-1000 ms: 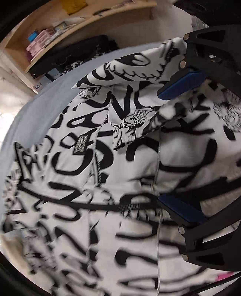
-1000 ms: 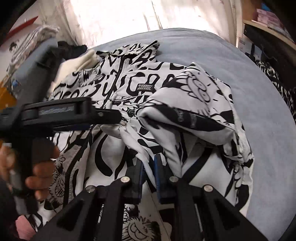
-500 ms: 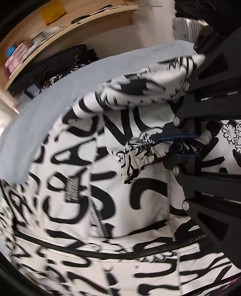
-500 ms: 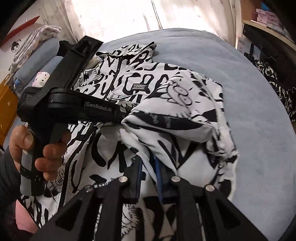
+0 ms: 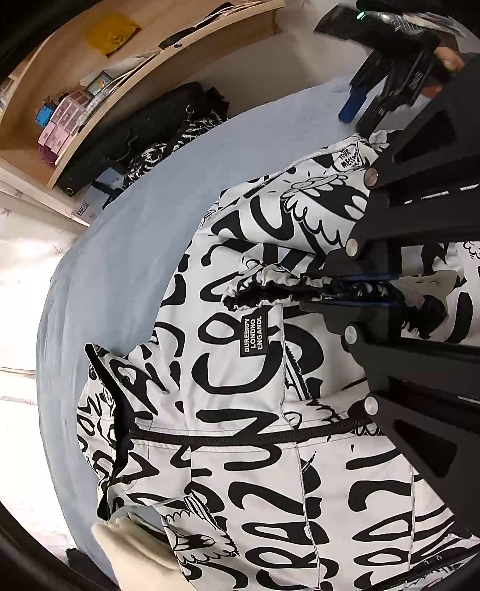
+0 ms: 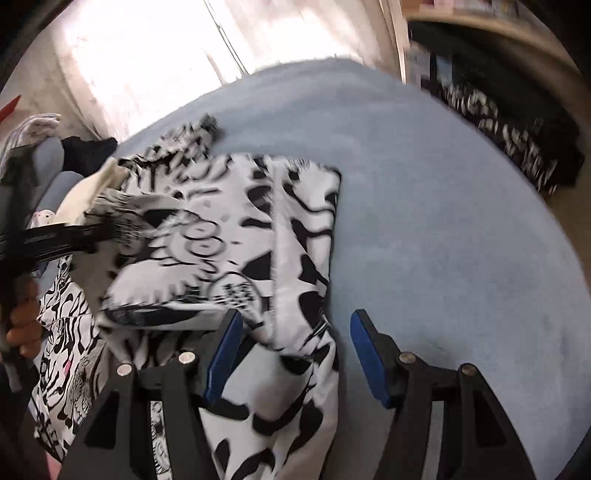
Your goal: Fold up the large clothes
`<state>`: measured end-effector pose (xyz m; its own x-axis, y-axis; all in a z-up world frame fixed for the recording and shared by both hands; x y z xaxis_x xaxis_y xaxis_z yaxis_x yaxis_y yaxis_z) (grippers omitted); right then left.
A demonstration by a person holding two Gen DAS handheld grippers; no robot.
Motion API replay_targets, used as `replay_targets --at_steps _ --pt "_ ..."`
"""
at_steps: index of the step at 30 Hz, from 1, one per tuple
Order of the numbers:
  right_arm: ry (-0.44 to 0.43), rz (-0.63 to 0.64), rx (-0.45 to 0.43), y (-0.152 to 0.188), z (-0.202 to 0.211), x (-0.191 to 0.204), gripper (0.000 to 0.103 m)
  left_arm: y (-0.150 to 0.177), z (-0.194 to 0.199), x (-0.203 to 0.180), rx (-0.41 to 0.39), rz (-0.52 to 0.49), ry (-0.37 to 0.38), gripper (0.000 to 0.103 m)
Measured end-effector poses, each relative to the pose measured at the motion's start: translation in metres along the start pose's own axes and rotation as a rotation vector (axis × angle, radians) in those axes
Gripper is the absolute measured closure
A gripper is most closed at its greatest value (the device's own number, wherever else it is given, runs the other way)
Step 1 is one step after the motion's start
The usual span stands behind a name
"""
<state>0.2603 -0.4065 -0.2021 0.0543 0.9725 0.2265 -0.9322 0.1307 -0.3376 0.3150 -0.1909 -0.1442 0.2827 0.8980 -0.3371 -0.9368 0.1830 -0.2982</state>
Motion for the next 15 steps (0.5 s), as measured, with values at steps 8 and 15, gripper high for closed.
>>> replay_targets --at_steps 8,15 --pt "-0.038 -0.012 0.133 -0.003 -0.041 0.0 0.075 -0.027 0.031 0.032 -0.13 0.021 -0.064 0.098" --pt "0.009 -0.085 0.006 -0.001 -0.025 -0.01 0.081 -0.033 0.041 0.117 -0.21 0.18 -0.127 0.098"
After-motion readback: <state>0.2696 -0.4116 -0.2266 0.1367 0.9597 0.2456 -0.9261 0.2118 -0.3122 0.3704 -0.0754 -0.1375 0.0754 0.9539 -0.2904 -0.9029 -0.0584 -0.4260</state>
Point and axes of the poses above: each gripper's, at about its wrist camera, not at the fingertips, and z roughly against the way its jaws point, x to its left, y to its underside, the point moved 8 cm from there along -z, roughly the way its jaws point, and after that the axes turned 11 degrees about x, right-handed, at the moved point
